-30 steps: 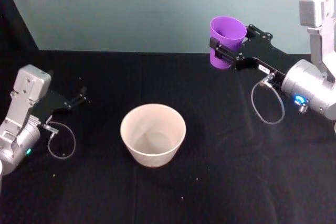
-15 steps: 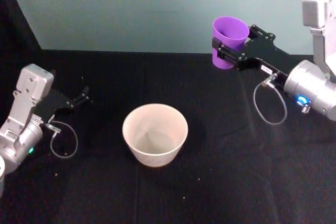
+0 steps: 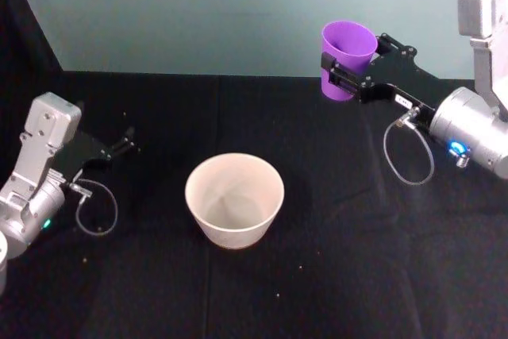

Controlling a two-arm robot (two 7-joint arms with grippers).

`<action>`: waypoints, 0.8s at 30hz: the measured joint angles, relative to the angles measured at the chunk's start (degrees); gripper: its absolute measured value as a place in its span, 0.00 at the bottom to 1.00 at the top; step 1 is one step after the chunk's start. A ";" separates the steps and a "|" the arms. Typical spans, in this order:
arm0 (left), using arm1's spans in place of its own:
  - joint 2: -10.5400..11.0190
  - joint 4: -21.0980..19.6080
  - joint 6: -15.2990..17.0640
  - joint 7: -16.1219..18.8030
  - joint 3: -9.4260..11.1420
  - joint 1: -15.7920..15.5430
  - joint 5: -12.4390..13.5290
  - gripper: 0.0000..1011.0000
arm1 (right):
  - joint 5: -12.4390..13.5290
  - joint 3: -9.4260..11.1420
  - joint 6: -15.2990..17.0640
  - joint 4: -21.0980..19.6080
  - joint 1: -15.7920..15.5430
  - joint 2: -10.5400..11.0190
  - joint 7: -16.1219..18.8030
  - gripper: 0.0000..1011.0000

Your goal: Pick up the cup and pour the mung beans from the cup into the bowl.

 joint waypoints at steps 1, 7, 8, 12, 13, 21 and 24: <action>0.00 0.00 0.00 0.00 0.00 0.00 0.00 0.99 | 0.00 0.00 0.00 0.00 0.00 0.00 0.00 0.72; 0.00 0.00 0.00 0.00 0.00 0.00 0.00 0.99 | 0.00 0.00 0.00 0.00 0.00 0.00 0.00 0.72; 0.00 0.00 0.00 0.00 0.00 0.00 0.00 0.99 | 0.00 0.00 0.00 0.00 0.00 0.00 0.00 0.72; 0.00 0.00 0.00 0.00 0.00 0.00 0.00 0.99 | 0.00 0.00 0.00 0.00 0.00 0.00 0.00 0.72; 0.00 0.00 0.00 0.00 0.00 0.00 0.00 0.99 | 0.00 0.00 0.00 -0.01 0.00 0.00 0.00 0.72; 0.00 0.00 0.00 0.00 0.00 0.00 0.00 0.99 | 0.00 0.00 0.00 0.00 0.00 0.00 0.00 0.72; 0.00 0.00 0.00 0.00 0.00 0.00 0.00 0.99 | 0.00 0.00 0.00 0.00 0.00 0.00 0.00 0.72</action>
